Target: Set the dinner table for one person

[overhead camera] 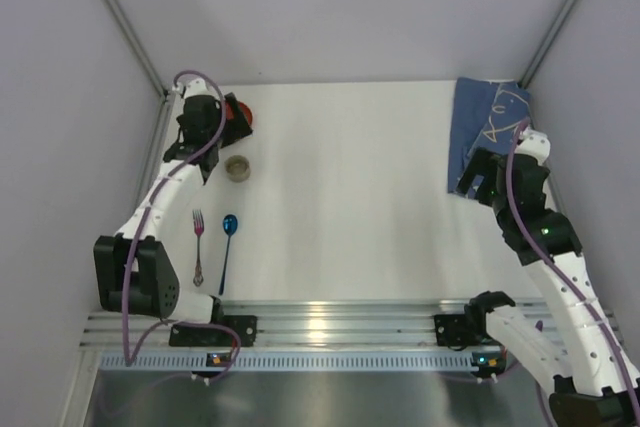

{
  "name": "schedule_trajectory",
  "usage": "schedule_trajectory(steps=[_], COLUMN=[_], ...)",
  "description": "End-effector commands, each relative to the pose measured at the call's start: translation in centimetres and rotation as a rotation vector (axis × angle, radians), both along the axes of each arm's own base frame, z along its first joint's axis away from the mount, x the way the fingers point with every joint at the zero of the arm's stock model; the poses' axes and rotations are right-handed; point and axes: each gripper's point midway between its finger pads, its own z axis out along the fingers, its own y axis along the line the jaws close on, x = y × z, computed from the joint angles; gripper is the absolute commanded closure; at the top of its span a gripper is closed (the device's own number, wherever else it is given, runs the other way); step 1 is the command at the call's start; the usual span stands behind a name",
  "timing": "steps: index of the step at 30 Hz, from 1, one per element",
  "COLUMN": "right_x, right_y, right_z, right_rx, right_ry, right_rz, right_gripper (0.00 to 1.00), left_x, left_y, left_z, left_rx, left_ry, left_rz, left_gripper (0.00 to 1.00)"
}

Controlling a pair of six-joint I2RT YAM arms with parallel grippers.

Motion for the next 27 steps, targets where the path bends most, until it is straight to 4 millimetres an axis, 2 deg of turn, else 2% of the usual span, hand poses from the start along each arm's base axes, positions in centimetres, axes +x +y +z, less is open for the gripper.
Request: schedule_trajectory(steps=[1,3,5,6,7,8,9,10,12,13,14,15,16,18,19,22,23,25,26,27], right_x=[0.8,1.4,2.4,2.9,3.4,4.6,5.6,6.5,9.1,10.1,11.0,12.3,13.2,14.7,15.1,16.3,16.5,17.3,17.7,18.5], right_y=[0.0,0.5,0.9,1.0,1.2,1.4,1.6,1.3,1.5,0.3,0.5,0.1,-1.3,-1.9,-4.0,-5.2,-5.7,-6.2,-6.5,-6.6], right_z=[2.1,2.0,1.1,1.4,1.2,-0.2,0.5,0.2,-0.8,-1.3,-3.9,-3.1,-5.2,-5.4,-5.9,-8.2,-9.6,-10.1,-11.3,-11.1], right_rx=[0.011,0.031,0.034,0.033,0.02,0.006,0.003,-0.01,-0.002,0.02,0.056,0.083,0.112,0.121,0.127,0.103,0.087,0.079,0.073,0.071], right_ry=[-0.046,-0.03,0.014,0.02,0.038,0.095,0.097,0.126,0.218,0.253,0.356,0.35,0.422,0.428,0.439,0.515,0.555,0.565,0.591,0.58], right_rz=[-0.034,-0.03,-0.028,-0.032,-0.02,-0.014,-0.012,-0.012,-0.005,-0.037,-0.023,-0.034,-0.077,-0.099,-0.148,-0.165,-0.177,-0.181,-0.186,-0.186], right_gripper=[0.0,0.0,0.0,0.0,0.0,0.0,0.0,0.0,0.0,0.0,0.02,0.06,0.12,0.16,0.19,0.2,0.2,0.21,0.21,0.21], left_x=[-7.4,-9.0,-10.1,-10.3,-10.8,-12.1,-13.3,-14.5,-15.7,-16.7,-17.5,-17.9,-18.7,-19.4,-19.7,-20.5,-20.7,-20.8,-20.7,-20.6], left_y=[-3.5,-5.5,-8.4,-9.7,-10.4,-13.3,-13.5,-14.8,-15.4,-16.5,-16.4,-16.3,-15.9,-15.7,-15.6,-15.0,-14.9,-14.6,-14.6,-14.7], left_z=[-1.5,4.0,6.7,5.1,4.4,3.8,2.1,0.8,0.5,0.5,1.0,0.7,0.9,0.7,0.6,0.9,1.0,0.5,0.2,0.1], left_rx=[0.022,0.014,-0.081,-0.15,-0.268,-0.34,-0.343,-0.333,-0.259,-0.235,-0.236,-0.236,-0.242,-0.243,-0.239,-0.229,-0.225,-0.2,-0.191,-0.184], left_ry=[0.218,0.106,0.023,0.023,0.05,0.099,0.205,0.295,0.297,0.282,0.267,0.278,0.287,0.287,0.284,0.265,0.256,0.267,0.273,0.278], left_rz=[0.054,0.003,-0.115,-0.161,-0.163,-0.332,-0.333,-0.357,-0.347,-0.376,-0.38,-0.376,-0.369,-0.376,-0.386,-0.391,-0.394,-0.397,-0.401,-0.404], left_gripper=[0.02,0.01,0.02,0.02,0.02,0.02,0.02,0.05,0.06,0.06,0.06,0.08,0.09,0.14,0.14,0.14,0.14,0.14,0.14,0.14])
